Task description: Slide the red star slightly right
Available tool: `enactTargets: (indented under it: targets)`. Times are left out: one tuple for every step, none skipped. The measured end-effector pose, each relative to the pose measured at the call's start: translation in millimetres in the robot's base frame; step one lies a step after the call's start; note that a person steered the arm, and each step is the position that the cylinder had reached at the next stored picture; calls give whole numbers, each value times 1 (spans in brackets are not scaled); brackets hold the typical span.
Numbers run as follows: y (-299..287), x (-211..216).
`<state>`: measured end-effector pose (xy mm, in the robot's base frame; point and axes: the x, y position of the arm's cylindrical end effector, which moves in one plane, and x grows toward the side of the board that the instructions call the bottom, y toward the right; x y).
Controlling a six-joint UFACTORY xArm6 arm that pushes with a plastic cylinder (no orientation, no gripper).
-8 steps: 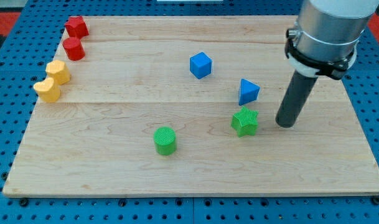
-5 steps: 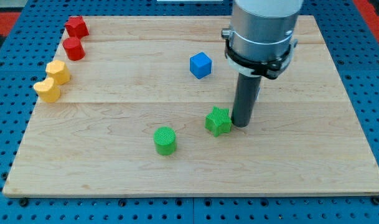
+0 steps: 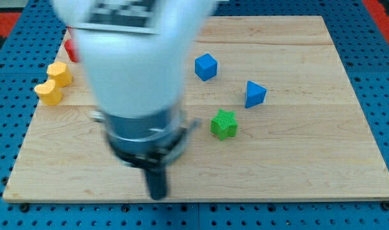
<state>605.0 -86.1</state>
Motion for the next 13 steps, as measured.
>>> enactTargets:
  targets:
    - [-59,-48]
    - [-53,-132]
    - [-39,-222]
    - [-38,-307]
    - [-49,-389]
    - [-91,-413]
    - [-170,-413]
    - [-218,-411]
    - [-194,-377]
    - [-126,-339]
    - [-86,-308]
    - [-117,-341]
    - [-145,-355]
